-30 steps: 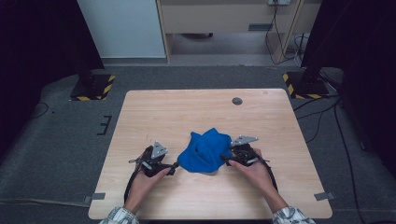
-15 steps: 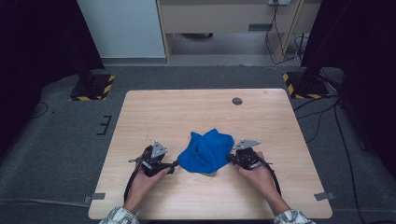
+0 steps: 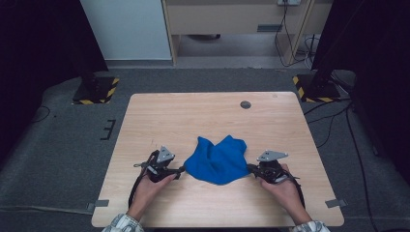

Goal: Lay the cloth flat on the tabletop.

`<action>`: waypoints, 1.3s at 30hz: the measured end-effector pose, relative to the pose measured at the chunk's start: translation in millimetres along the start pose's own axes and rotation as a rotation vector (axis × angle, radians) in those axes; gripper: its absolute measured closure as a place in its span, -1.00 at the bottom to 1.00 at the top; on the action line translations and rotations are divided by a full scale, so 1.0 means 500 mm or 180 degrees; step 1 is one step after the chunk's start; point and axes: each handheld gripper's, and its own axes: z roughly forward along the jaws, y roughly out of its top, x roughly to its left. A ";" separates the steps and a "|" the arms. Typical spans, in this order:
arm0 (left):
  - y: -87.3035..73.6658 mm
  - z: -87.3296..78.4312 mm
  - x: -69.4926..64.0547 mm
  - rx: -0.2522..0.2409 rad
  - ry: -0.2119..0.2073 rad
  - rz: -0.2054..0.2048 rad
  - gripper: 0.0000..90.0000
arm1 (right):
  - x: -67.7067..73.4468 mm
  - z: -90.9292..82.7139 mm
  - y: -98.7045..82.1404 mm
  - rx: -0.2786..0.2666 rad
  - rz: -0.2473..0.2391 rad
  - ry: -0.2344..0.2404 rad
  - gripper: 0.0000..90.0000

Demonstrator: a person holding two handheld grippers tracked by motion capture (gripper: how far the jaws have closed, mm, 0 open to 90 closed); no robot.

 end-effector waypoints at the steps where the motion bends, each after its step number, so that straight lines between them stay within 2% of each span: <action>1: 0.000 0.003 -0.002 0.0016 -0.0014 0.0011 -0.28 | 0.000 0.001 0.000 0.0002 0.0025 -0.0006 0.74; 2: 0.002 0.008 -0.007 0.0035 -0.0039 0.0034 -0.29 | 0.000 -0.001 -0.001 -0.0012 0.0045 0.0003 0.47; 3: 0.002 0.008 -0.007 0.0035 -0.0039 0.0034 -0.29 | 0.000 -0.001 -0.001 -0.0012 0.0045 0.0003 0.47; 4: 0.002 0.013 -0.010 0.0069 -0.0083 0.0059 -0.29 | 0.004 -0.005 -0.005 -0.0025 0.0027 -0.0038 0.29; 5: 0.002 0.013 -0.010 0.0069 -0.0083 0.0059 -0.29 | 0.004 -0.005 -0.005 -0.0025 0.0027 -0.0038 0.29; 7: 0.000 0.022 -0.013 0.0180 -0.0060 0.0080 -0.28 | 0.010 -0.006 -0.012 0.0016 0.0022 -0.0079 0.11; 9: 0.000 0.023 -0.011 0.0162 -0.0079 0.0045 -0.26 | 0.014 -0.001 -0.013 0.0049 -0.0030 -0.0081 0.00; 13: 0.000 0.021 -0.012 0.0166 -0.0102 0.0054 -0.16 | 0.018 0.018 -0.007 0.0021 -0.0044 -0.0099 -0.16; 14: -0.001 0.018 -0.014 0.0160 -0.0137 0.0071 0.00 | 0.017 0.026 -0.005 0.0039 -0.0056 -0.0076 -0.18; 17: -0.002 0.016 -0.017 0.0148 -0.0147 0.0078 0.12 | 0.015 0.033 -0.002 0.0030 -0.0032 -0.0079 -0.20; 21: -0.002 0.014 -0.022 0.0143 -0.0223 0.0146 0.42 | 0.018 0.047 -0.002 0.0086 -0.0051 -0.0081 -0.20; 25: -0.001 0.013 -0.022 0.0165 -0.0265 0.0158 0.56 | 0.023 0.048 0.001 0.0120 -0.0111 -0.0104 -0.14; 26: -0.001 0.013 -0.022 0.0162 -0.0275 0.0175 0.60 | 0.027 0.049 0.002 0.0116 -0.0125 -0.0104 -0.02; 28: -0.001 0.013 -0.023 0.0163 -0.0279 0.0186 0.63 | 0.028 0.049 0.002 0.0113 -0.0141 -0.0090 0.04; 31: 0.000 0.014 -0.023 0.0152 -0.0305 0.0207 0.76 | 0.032 0.049 0.003 0.0099 -0.0170 -0.0058 0.33; 32: 0.000 0.015 -0.023 0.0141 -0.0313 0.0197 0.81 | 0.035 0.049 0.005 0.0103 -0.0169 -0.0011 0.49; 33: 0.000 0.015 -0.023 0.0141 -0.0313 0.0197 0.83 | 0.035 0.049 0.005 0.0103 -0.0169 -0.0011 0.49; 34: -0.001 0.016 -0.023 0.0126 -0.0338 0.0190 0.85 | 0.037 0.049 0.006 0.0112 -0.0163 0.0028 0.64; 37: -0.001 0.016 -0.024 0.0124 -0.0350 0.0185 0.89 | 0.039 0.050 0.006 0.0107 -0.0145 0.0067 0.80; 39: -0.001 0.016 -0.024 0.0126 -0.0351 0.0183 0.90 | 0.039 0.050 0.006 0.0108 -0.0140 0.0074 0.83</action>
